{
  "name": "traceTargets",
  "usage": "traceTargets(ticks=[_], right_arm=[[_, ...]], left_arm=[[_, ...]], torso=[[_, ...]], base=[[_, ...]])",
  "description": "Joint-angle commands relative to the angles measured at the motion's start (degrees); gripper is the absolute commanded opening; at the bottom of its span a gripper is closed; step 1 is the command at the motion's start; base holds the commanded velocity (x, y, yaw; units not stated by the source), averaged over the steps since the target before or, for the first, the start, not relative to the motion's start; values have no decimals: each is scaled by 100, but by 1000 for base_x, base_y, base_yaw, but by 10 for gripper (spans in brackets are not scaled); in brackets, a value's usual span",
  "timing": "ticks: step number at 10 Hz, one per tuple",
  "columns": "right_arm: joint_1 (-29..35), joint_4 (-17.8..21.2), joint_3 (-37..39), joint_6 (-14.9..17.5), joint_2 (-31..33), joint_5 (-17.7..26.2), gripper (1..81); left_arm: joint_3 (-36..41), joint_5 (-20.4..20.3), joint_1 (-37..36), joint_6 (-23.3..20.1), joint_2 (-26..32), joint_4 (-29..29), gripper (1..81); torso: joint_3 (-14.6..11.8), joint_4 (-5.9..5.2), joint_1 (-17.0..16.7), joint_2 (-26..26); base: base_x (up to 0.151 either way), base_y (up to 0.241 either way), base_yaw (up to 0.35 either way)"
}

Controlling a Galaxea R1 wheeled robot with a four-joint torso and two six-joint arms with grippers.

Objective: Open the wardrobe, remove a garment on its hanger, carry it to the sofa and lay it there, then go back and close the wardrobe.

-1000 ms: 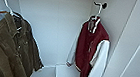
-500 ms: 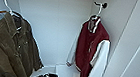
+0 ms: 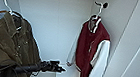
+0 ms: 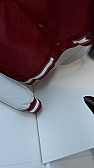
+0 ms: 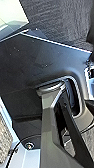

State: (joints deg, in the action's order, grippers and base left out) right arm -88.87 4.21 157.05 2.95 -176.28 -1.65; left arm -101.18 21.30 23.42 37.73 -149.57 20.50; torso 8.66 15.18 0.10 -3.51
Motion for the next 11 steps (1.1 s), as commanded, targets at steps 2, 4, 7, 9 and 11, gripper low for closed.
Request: traceTargets(ticks=[2,4,7,9,11], right_arm=[[216,54,9,-23,29,340,811],[207,54,-18,-14,-23,340,811],[189,54,-9,-14,-51,340,811],[145,63,-18,-31,-59,340,811],[119,63,-18,-40,-77,340,811]], left_arm=[[142,392,-2126,1094,-538,-82,811],[63,375,-2662,1764,-786,-82,811],[-95,270,-3549,3188,-997,-468,811],[-183,-265,-3901,3460,-1014,-932,811],[-227,-372,-4235,3469,-1006,-1233,811]], torso=[[0,0,2,2],[2,0,2,5],[2,0,2,5],[2,0,4,9],[5,0,4,9]], base=[[0,0,0],[0,0,0],[0,0,0],[0,0,0],[0,0,0]])
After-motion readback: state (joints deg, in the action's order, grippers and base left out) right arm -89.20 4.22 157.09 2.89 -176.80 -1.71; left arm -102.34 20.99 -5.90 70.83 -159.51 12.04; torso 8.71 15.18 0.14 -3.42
